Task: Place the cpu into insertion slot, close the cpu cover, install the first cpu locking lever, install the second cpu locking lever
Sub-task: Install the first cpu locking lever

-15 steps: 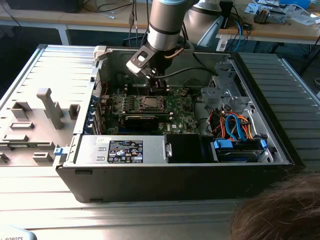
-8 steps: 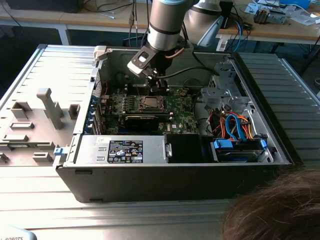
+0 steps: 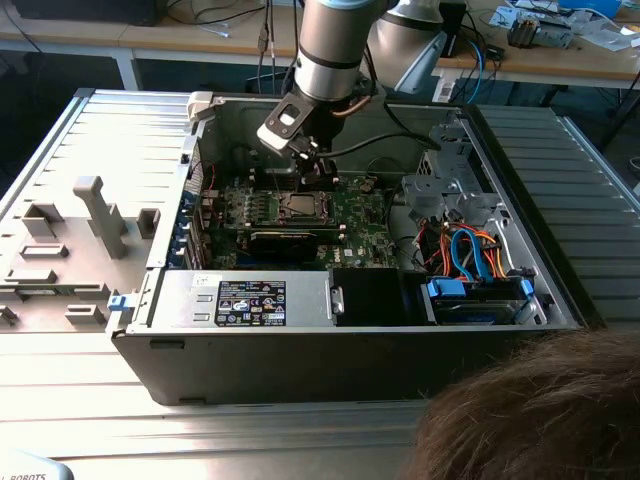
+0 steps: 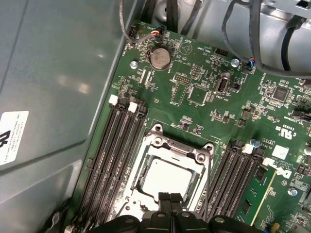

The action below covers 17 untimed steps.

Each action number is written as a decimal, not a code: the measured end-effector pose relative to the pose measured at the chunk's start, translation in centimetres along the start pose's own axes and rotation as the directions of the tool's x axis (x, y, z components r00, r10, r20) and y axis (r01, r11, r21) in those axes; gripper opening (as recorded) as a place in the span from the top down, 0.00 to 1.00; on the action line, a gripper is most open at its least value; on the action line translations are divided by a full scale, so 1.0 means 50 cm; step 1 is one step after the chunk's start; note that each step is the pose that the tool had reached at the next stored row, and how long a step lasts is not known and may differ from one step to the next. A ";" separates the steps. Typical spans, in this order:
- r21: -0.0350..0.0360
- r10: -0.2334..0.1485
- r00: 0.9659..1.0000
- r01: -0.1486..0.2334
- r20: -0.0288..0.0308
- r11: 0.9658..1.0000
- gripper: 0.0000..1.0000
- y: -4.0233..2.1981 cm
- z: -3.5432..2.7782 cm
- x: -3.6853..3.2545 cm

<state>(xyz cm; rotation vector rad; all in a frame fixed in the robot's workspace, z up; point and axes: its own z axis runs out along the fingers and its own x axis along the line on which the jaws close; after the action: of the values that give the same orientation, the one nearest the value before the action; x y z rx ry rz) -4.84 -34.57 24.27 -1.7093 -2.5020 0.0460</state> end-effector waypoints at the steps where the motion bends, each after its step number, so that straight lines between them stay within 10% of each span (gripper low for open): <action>1: 0.001 -0.016 1.000 0.016 0.001 1.000 0.89 0.000 0.000 0.000; 17: 0.011 -0.133 0.991 0.133 0.011 0.991 0.89 0.000 0.000 0.000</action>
<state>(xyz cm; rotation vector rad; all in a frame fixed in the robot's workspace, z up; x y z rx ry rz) -4.84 -34.57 24.27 -1.5387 -2.6128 0.0572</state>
